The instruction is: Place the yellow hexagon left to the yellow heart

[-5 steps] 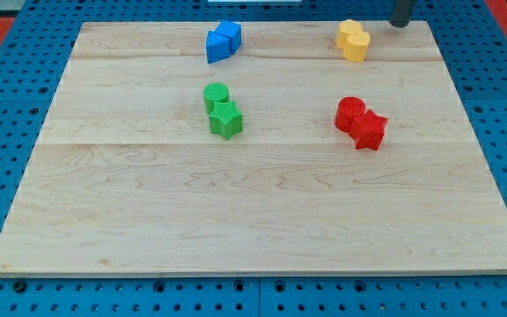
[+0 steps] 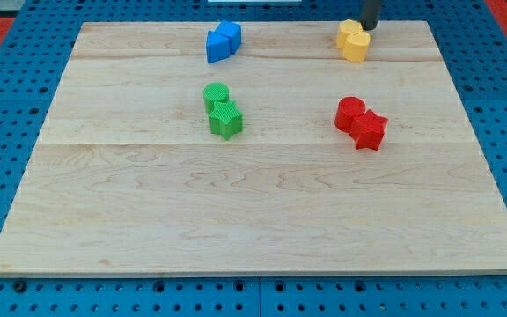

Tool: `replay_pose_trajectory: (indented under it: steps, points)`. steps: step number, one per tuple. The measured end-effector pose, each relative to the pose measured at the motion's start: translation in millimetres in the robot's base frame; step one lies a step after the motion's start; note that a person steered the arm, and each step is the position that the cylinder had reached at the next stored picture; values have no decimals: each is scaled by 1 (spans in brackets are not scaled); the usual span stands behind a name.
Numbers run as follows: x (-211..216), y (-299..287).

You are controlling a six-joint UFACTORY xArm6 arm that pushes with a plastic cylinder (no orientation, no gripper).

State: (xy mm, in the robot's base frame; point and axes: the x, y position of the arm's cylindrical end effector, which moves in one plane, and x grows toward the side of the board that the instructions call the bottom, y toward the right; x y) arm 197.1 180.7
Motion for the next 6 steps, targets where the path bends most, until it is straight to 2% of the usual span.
replay_pose_trajectory:
  steps: [3,4,6]
  points:
    - [11,-1]
    - [-6,-1]
    - [-5,0]
